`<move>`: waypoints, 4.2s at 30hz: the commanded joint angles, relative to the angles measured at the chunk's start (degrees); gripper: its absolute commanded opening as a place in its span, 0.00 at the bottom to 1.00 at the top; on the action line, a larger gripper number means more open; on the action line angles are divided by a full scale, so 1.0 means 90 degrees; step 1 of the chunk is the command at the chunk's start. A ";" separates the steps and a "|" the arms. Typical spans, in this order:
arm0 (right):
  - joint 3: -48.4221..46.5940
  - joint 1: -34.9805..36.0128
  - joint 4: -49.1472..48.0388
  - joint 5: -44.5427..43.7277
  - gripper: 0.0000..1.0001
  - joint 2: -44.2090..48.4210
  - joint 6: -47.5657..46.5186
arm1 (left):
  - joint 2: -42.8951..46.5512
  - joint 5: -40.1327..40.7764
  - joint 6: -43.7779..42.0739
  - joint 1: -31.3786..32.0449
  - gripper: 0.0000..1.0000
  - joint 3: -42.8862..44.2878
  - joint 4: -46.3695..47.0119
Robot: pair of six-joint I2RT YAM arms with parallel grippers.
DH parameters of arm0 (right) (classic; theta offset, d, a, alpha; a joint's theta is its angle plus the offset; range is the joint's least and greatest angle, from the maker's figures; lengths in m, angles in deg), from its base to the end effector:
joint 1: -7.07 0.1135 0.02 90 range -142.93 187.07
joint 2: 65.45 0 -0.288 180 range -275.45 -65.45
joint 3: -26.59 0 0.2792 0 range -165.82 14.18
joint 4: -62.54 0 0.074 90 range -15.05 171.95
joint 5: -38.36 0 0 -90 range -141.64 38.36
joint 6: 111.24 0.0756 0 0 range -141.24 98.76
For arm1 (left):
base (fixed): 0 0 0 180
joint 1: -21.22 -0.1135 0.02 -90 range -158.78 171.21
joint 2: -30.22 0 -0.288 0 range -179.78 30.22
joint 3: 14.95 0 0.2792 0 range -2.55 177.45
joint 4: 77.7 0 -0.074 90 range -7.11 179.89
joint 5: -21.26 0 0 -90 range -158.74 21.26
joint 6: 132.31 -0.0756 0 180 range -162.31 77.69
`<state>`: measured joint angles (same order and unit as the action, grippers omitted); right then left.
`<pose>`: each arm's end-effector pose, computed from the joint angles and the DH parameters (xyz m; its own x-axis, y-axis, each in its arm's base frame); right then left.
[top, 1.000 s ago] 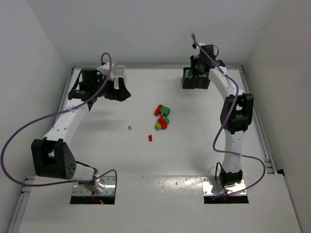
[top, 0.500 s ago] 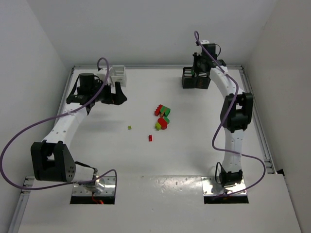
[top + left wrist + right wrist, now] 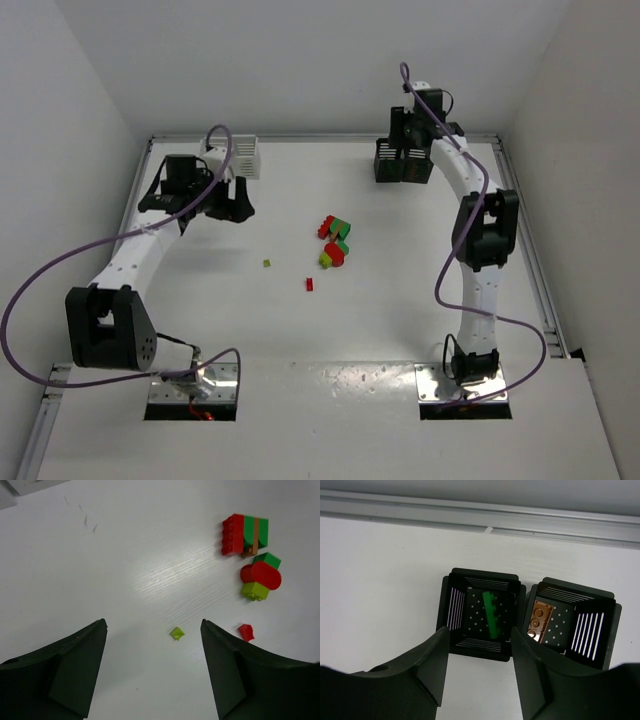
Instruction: Sort the legos into containers by color
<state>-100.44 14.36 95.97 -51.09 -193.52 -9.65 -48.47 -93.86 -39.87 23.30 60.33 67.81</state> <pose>0.5951 0.0769 0.2505 -0.5770 0.1287 -0.8065 -0.0192 0.9851 0.1710 0.3532 -0.0449 0.2918 -0.6290 -0.0157 -0.7773 0.3412 0.8928 -0.2941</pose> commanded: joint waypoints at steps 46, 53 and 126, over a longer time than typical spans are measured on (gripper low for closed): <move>0.5471 0.0001 0.0556 0.1686 0.54 0.5168 -0.0605 | -0.3170 0.1454 -0.3923 0.2199 0.67 0.0563 -0.1481; 0.5471 0.0001 0.0556 0.1686 0.54 0.5168 -0.0605 | -0.3171 0.1454 -0.4050 0.2200 0.56 0.0359 -0.1481; 0.5588 0.0088 0.0711 0.2691 0.55 0.4806 -0.0915 | -0.6051 0.2313 0.0120 0.0149 0.53 0.6950 -0.0114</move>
<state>-50.09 14.36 102.22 -30.72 -150.79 -14.98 -103.25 -74.91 -38.83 24.50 119.93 64.64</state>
